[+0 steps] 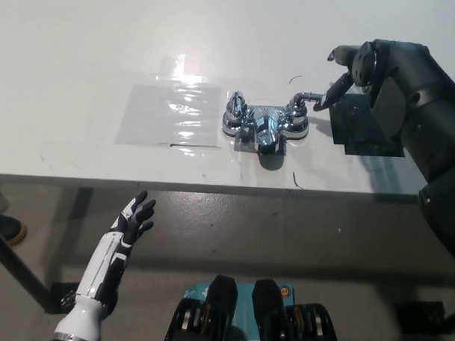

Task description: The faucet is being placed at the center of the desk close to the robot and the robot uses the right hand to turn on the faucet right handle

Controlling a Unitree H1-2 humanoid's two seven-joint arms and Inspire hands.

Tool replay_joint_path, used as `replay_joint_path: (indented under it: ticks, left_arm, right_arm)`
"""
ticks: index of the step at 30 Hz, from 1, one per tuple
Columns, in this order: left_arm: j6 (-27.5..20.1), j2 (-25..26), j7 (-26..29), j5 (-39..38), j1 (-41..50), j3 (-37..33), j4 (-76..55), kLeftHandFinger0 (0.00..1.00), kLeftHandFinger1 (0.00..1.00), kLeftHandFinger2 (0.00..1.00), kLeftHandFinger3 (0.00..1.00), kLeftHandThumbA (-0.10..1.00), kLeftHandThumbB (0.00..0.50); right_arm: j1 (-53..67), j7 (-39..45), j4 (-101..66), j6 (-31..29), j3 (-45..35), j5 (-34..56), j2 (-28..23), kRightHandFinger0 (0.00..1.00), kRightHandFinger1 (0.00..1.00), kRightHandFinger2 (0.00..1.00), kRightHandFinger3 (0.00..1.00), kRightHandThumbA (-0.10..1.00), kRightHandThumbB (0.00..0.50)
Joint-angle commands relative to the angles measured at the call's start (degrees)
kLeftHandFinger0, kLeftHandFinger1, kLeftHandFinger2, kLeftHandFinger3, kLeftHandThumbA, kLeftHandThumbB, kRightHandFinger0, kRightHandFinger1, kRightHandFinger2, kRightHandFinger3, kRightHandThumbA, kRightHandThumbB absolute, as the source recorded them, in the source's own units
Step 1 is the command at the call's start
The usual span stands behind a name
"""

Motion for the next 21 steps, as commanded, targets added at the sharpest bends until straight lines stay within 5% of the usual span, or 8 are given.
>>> replay_joint_path:
  ticks: [1, 8, 15, 17, 21]
  left_arm:
    - [0.1, 0.3, -0.4, 0.2, -0.7, -0.1, -1.5, 1.00, 1.00, 1.00, 1.00, 0.97, 0.133]
    - [0.0, 0.1, -0.6, -0.2, -0.7, -0.1, -1.5, 1.00, 1.00, 1.00, 1.00, 0.96, 0.120]
    - [-0.3, 0.5, -0.5, 0.6, -1.3, -0.1, -1.1, 1.00, 1.00, 1.00, 1.00, 0.98, 0.138]
    - [-0.2, 0.6, -0.6, 0.3, -1.5, 0.0, -1.0, 1.00, 1.00, 1.00, 1.00, 0.98, 0.136]
    - [0.0, 0.6, -0.6, 0.0, -1.6, 0.2, -1.0, 1.00, 1.00, 1.00, 1.00, 0.98, 0.138]
  right_arm:
    - [-4.4, -3.6, -0.9, 2.0, 0.1, -0.9, -1.3, 1.00, 1.00, 1.00, 1.00, 0.61, 0.500]
    - [-5.7, 0.2, -1.6, -1.2, 0.3, -0.5, -2.1, 1.00, 1.00, 1.00, 1.00, 0.69, 0.500]
    - [-8.1, 20.7, -5.5, -7.6, -6.3, 7.1, -4.4, 1.00, 1.00, 1.00, 1.00, 0.79, 0.500]
    - [-7.9, 31.1, -11.3, -5.7, -10.6, 13.2, -6.5, 1.00, 1.00, 1.00, 1.00, 0.75, 0.500]
    - [-5.2, 38.5, -26.5, 2.5, -17.1, 21.9, -10.4, 1.00, 1.00, 1.00, 1.00, 0.68, 0.500]
